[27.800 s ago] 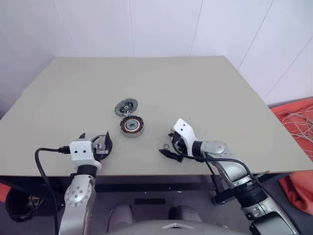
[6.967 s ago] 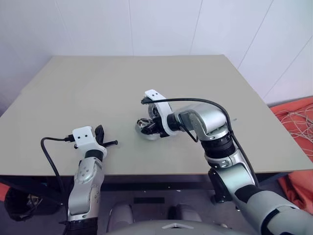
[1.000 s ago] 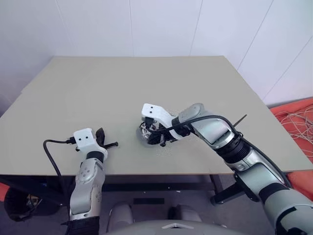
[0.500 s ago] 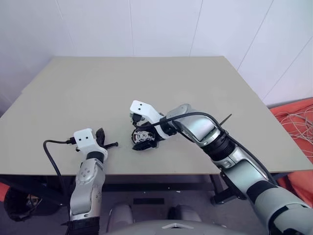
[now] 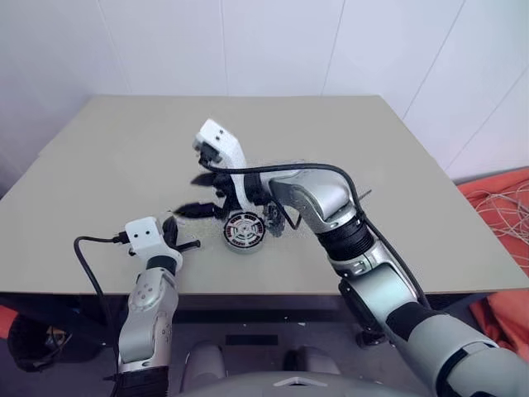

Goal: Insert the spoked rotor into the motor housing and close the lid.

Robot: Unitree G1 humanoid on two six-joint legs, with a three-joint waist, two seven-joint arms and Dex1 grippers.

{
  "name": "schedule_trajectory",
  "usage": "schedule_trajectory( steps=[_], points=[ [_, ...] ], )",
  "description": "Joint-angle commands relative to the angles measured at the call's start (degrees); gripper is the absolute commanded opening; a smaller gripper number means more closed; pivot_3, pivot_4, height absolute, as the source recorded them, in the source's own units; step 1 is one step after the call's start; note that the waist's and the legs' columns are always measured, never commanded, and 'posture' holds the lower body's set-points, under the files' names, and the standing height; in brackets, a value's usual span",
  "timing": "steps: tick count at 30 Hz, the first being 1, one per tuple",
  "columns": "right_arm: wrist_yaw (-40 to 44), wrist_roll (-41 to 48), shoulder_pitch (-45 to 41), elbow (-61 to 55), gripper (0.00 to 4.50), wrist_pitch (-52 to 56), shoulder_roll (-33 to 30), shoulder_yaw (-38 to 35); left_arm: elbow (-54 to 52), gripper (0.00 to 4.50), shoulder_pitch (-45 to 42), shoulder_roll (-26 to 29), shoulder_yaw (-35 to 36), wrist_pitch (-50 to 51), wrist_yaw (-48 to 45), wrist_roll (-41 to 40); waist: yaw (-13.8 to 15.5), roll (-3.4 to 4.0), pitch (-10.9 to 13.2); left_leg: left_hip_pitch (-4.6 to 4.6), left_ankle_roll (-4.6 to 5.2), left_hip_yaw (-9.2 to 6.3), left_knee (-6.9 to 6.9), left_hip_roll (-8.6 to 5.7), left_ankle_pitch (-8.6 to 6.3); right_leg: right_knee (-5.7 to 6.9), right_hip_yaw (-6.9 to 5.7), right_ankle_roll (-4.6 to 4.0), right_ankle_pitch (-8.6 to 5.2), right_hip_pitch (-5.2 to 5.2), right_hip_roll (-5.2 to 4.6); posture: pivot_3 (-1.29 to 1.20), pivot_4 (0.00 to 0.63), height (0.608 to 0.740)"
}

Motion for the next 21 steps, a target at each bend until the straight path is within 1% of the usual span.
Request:
schedule_trajectory(
  steps=[1,3,5,6,7,10,11,13,15,17,21],
  points=[
    [-6.38,-8.31,-0.69,3.85,3.46,-16.70,-3.69,-0.17,-1.43,0.00,-0.36,0.28,-0.07,-0.79,-0.28,-0.20,0.09,-0.01,0.00,-0.01,0.00,0.00,0.00,-0.01,0.00,0.00,0.00,0.01,0.00,0.00,-0.01,0.00,0.000,0.740],
    [-9.77,-12.77,-0.52,7.50,2.78,-23.69,-6.10,0.67,-1.49,0.00,-0.34,0.26,-0.02,-0.79,-0.23,-0.19,0.11,-0.01,0.00,-0.03,-0.10,0.00,0.00,-0.01,0.06,0.00,0.00,0.01,0.00,-0.01,0.00,0.00,0.000,0.740],
    [-12.11,-15.59,-0.63,11.41,2.11,-27.21,-7.98,0.58,-1.50,0.00,-0.31,0.30,0.09,-0.81,-0.21,-0.19,-0.01,-0.01,0.00,-0.03,-0.20,0.02,0.00,-0.02,0.12,0.00,-0.01,-0.01,0.01,-0.02,0.01,0.00,0.000,0.740],
    [-12.64,-17.33,-0.62,13.51,1.68,-29.45,-9.72,0.87,-1.54,0.00,-0.28,0.33,0.18,-0.82,-0.21,-0.22,-0.13,-0.01,0.00,-0.04,-0.21,0.02,0.00,-0.02,0.12,0.00,-0.01,-0.10,0.06,-0.03,0.02,0.00,0.000,0.740],
    [-12.80,-18.85,-0.63,15.47,1.40,-31.33,-11.61,1.02,-1.58,0.00,-0.25,0.36,0.21,-0.83,-0.20,-0.21,-0.16,-0.01,0.00,-0.05,-0.21,0.02,0.00,-0.02,0.12,0.00,-0.01,-0.24,0.14,-0.05,0.03,0.00,0.000,0.740],
    [-10.84,-22.10,-0.61,19.55,0.30,-35.59,-16.37,2.04,-1.53,0.00,-0.28,0.54,0.41,-0.84,-0.33,-0.31,-0.15,-0.01,0.01,-0.14,-0.19,0.03,0.01,-0.04,0.11,-0.02,-0.01,-0.33,0.19,-0.09,0.02,0.00,0.000,0.740],
    [-9.67,-22.89,-0.41,20.29,0.05,-36.65,-17.86,2.37,-1.53,0.00,-0.30,0.58,0.40,-0.81,-0.36,-0.31,-0.20,-0.01,0.01,-0.17,-0.19,0.03,0.01,-0.04,0.11,-0.02,-0.01,-0.34,0.20,-0.09,0.02,0.00,0.000,0.740],
    [-7.94,-24.05,-0.02,21.23,0.05,-38.59,-19.78,2.77,-1.51,0.00,-0.33,0.69,0.45,-0.77,-0.46,-0.36,-0.31,0.00,0.02,-0.19,-0.17,0.03,0.01,-0.03,0.10,-0.02,-0.02,-0.36,0.21,-0.13,0.03,0.00,0.000,0.740],
    [-4.11,-25.59,1.09,21.20,0.05,-40.70,-22.73,4.17,-1.47,0.00,-0.40,0.80,0.42,-0.70,-0.49,-0.40,-0.39,0.01,0.02,-0.23,-0.13,0.03,0.01,-0.02,0.08,-0.01,-0.02,-0.38,0.21,-0.16,0.03,0.00,0.000,0.740],
    [2.30,-25.66,3.17,18.93,0.05,-42.81,-25.99,5.71,-1.41,0.00,-0.50,0.98,0.50,-0.65,-0.57,-0.50,-0.38,0.00,0.02,-0.23,0.04,0.05,0.02,-0.02,-0.02,-0.02,-0.02,-0.39,0.22,-0.17,0.03,0.00,0.000,0.740],
    [16.07,-21.45,7.31,12.07,0.05,-41.79,-30.36,6.27,-1.36,0.00,-0.64,1.17,0.47,-0.55,-0.67,-0.50,-0.31,0.01,0.03,-0.27,0.11,0.05,0.06,-0.01,-0.05,-0.02,-0.03,-0.39,0.22,-0.16,0.02,0.00,0.000,0.740]
  ],
)
